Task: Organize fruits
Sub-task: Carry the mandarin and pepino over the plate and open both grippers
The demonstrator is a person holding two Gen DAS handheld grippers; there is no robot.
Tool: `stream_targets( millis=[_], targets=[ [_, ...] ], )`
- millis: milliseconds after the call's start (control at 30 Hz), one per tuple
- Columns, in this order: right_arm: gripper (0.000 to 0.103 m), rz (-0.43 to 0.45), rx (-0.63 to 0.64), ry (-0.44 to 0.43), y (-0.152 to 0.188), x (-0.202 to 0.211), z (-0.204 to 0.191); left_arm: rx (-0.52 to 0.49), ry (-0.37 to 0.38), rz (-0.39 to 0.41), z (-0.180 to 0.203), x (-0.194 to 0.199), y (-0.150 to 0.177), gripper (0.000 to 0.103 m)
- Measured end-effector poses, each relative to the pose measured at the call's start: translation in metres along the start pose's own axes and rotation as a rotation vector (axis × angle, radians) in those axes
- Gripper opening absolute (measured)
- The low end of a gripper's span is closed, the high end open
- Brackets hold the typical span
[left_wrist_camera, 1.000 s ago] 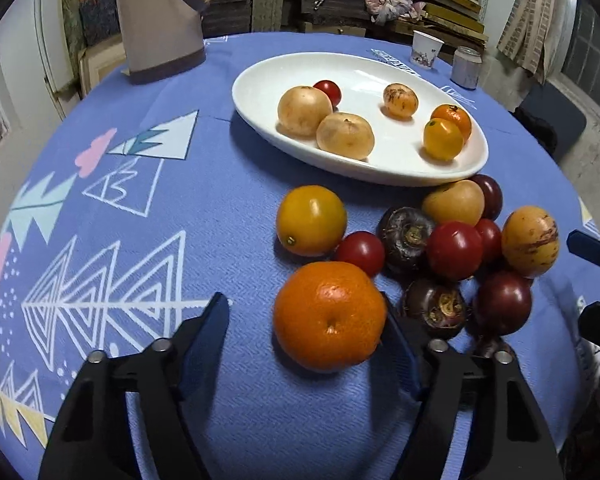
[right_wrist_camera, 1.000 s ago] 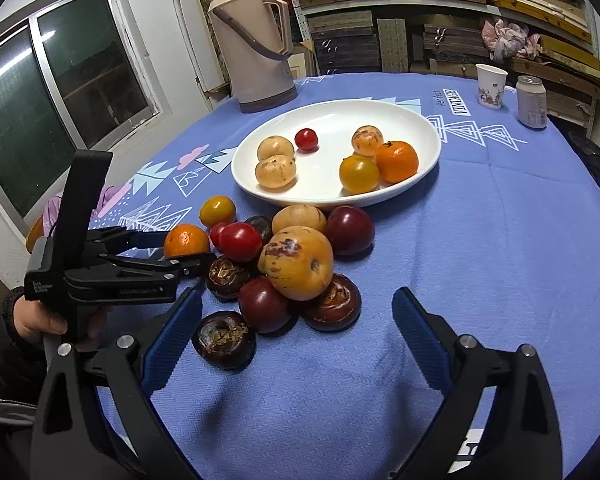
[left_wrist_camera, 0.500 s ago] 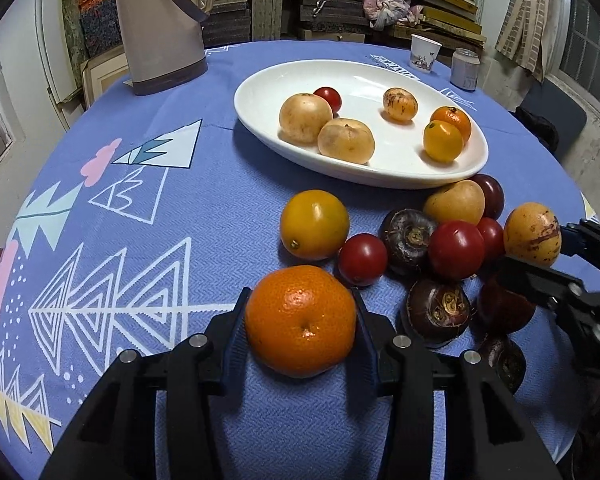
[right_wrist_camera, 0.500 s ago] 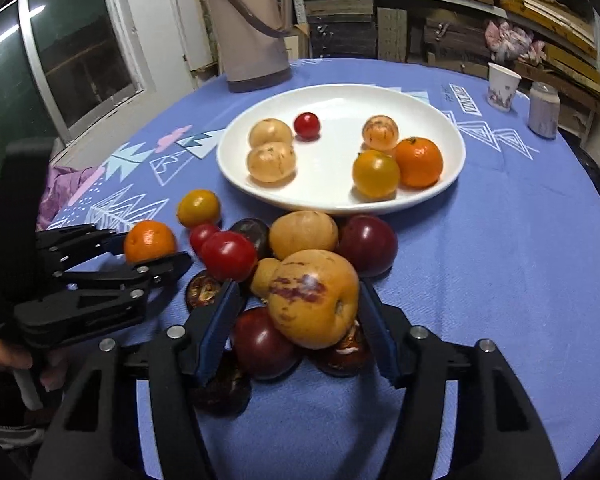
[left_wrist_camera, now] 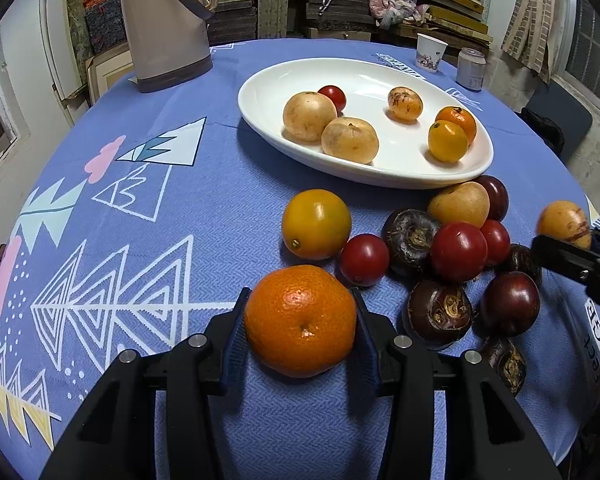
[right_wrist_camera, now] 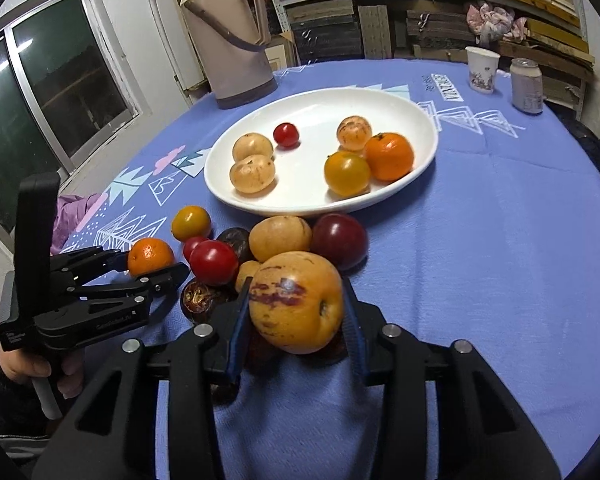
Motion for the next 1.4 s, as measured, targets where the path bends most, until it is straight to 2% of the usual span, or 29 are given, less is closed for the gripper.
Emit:
stream_targets(
  millis=[333,667,933,1133,1267,1400],
  targets=[
    [0.04,0.023,-0.029,0.03,-0.002,0.015,0.023,0.029,0.005,-0.033,0.002,0.004,-0.003,0.047],
    [0.04,0.035,-0.018,0.013,-0.006,0.02,0.019,0.015,-0.002,0.044,0.01,0.038,-0.022,0.047],
    [0.04,0.038,-0.003,0.013,-0.013,0.023,0.017,0.031,-0.001,0.05,0.009,0.047,-0.031,0.047],
    [0.04,0.06,0.028,0.024,-0.031,0.029,0.016,0.024,0.01,0.068,0.009,0.056,-0.048,0.047],
    [0.04,0.088,0.056,0.033,-0.055,0.033,0.013,0.01,0.013,0.104,0.011,0.064,-0.074,0.047],
    [0.04,0.106,0.091,0.032,-0.08,0.031,0.008,0.005,0.051,0.12,0.016,0.065,-0.102,0.047]
  ],
)
Point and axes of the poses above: each gripper's, at about its wrist camera, not at the fingertips, and x roughly against the way its jaws point, z to its right, y to its underside, the point moved 6 cm from there along -x, roughly the way its jaws point, and after that the axes turned 2 degrees about -z, right-handed, at the moved point
